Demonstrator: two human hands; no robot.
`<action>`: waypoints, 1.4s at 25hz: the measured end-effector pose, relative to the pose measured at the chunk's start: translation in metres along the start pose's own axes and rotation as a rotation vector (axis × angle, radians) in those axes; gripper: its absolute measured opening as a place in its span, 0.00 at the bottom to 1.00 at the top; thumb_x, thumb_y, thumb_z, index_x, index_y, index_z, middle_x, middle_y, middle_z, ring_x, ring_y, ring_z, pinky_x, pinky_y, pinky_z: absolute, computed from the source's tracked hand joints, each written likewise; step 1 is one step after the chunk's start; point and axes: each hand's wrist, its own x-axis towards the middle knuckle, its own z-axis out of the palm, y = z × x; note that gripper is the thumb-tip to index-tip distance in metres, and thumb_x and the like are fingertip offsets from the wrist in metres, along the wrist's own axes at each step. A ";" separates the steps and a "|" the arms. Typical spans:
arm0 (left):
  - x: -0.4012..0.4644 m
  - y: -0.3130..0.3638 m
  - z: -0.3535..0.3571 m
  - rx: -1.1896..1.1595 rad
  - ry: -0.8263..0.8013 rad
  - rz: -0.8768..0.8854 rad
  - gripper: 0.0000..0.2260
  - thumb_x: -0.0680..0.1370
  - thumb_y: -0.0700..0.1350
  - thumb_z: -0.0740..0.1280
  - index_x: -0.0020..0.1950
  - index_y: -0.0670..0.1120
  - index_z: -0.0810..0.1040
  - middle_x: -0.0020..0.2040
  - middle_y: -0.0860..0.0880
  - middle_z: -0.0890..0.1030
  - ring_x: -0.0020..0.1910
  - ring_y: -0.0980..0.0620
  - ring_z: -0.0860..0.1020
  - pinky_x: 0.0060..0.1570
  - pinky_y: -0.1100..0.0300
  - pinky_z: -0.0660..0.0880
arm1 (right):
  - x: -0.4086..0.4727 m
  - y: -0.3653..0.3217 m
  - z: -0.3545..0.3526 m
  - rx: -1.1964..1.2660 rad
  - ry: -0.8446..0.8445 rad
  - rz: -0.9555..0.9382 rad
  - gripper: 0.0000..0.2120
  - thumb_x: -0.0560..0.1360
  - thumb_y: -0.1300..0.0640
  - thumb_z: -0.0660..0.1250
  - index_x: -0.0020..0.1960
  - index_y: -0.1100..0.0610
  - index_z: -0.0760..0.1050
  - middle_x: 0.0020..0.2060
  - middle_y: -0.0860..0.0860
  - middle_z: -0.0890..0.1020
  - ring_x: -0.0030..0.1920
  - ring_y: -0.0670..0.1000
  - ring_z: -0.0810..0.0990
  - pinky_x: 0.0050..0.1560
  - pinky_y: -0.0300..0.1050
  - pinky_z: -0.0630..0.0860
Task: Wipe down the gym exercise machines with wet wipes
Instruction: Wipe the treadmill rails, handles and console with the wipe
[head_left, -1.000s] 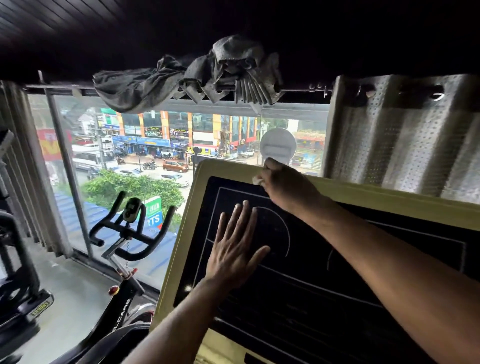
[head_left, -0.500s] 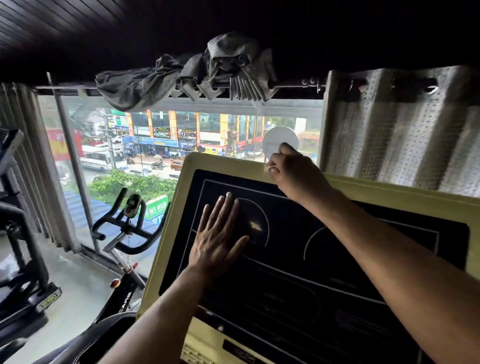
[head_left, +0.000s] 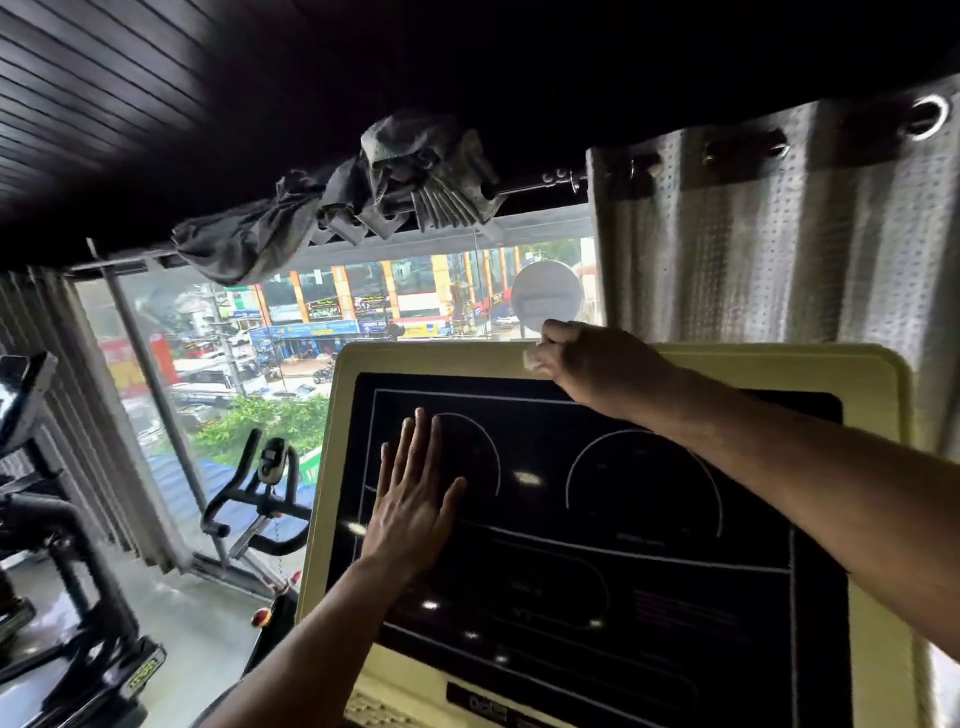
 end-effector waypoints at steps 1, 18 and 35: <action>-0.002 0.011 0.001 0.011 0.015 0.035 0.34 0.85 0.63 0.49 0.86 0.49 0.41 0.85 0.50 0.37 0.84 0.49 0.40 0.82 0.40 0.45 | -0.006 0.009 -0.006 -0.023 0.018 0.006 0.12 0.77 0.65 0.72 0.59 0.57 0.82 0.43 0.49 0.74 0.36 0.44 0.68 0.31 0.38 0.69; -0.008 0.087 0.038 -0.038 0.145 0.046 0.34 0.84 0.66 0.49 0.86 0.51 0.51 0.86 0.50 0.46 0.85 0.46 0.45 0.81 0.38 0.44 | -0.019 0.007 -0.003 0.035 0.169 0.123 0.05 0.76 0.67 0.71 0.51 0.62 0.80 0.48 0.55 0.80 0.50 0.54 0.79 0.48 0.40 0.73; -0.008 0.090 0.038 -0.009 0.126 0.033 0.34 0.83 0.64 0.50 0.86 0.51 0.48 0.86 0.50 0.44 0.85 0.47 0.42 0.81 0.36 0.44 | -0.210 0.063 -0.037 -0.254 0.475 0.447 0.13 0.77 0.70 0.67 0.58 0.60 0.80 0.54 0.57 0.78 0.50 0.60 0.76 0.52 0.55 0.75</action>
